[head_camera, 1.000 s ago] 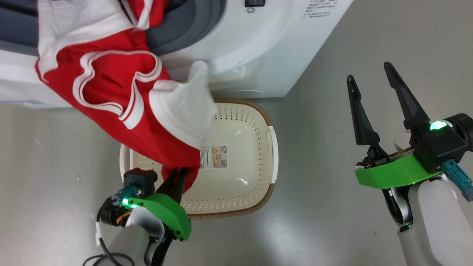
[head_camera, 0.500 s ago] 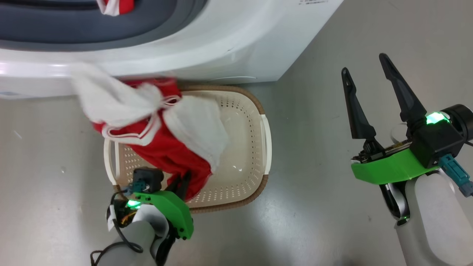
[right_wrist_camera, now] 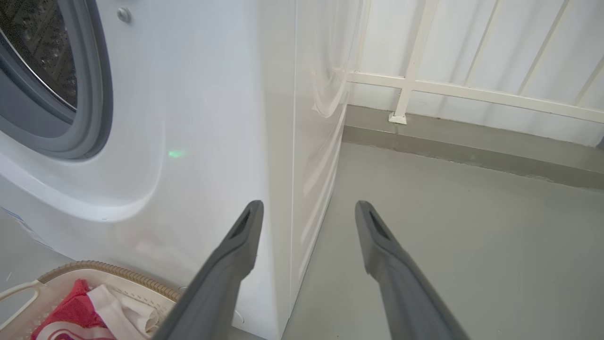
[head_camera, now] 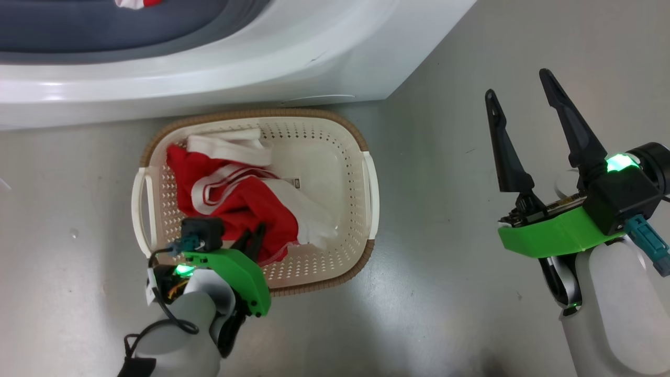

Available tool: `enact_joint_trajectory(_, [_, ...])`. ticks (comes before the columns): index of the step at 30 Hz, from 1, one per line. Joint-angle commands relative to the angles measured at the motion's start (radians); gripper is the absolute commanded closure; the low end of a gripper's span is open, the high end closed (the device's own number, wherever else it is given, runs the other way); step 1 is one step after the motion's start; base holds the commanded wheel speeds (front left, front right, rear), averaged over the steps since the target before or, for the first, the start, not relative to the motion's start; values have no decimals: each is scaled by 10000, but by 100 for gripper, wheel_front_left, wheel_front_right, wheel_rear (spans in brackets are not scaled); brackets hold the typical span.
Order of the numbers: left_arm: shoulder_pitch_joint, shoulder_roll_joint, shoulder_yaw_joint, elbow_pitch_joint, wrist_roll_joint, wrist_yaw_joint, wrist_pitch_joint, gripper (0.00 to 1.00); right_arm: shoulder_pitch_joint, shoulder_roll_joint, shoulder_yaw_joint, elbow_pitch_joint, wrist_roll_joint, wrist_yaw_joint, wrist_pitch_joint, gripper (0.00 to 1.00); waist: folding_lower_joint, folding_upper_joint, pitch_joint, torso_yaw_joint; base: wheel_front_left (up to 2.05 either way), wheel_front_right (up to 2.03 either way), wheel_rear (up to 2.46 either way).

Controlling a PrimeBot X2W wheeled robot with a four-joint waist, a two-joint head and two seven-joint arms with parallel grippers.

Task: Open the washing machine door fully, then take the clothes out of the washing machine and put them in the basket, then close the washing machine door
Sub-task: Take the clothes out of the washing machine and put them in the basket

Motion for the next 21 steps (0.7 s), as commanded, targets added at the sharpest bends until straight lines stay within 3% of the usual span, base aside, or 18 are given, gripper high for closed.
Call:
enact_joint_trajectory(1, [-31,190,157,69,-65,-64,-171,57,6,34,194,-267,13,62,-53,0,0,-1,10,0,0,0,0])
enact_joint_trajectory(2, [-100,190,135,165,-61,-64,-193,40,2,34,180,-262,16,62,-53,0,0,-1,9,5,0,0,0])
enact_joint_trajectory(3, [-171,190,148,262,-60,-64,-216,0,2,34,160,-257,16,62,-53,0,0,-1,2,15,0,0,0])
enact_joint_trajectory(9, [-460,308,363,344,65,12,-285,0,5,34,66,-177,27,62,-53,0,0,-1,-156,122,0,0,0])
enact_joint_trajectory(21, [412,827,1675,-1954,918,458,-291,0,192,34,-34,37,36,62,-53,0,0,-1,-1058,424,0,0,0])
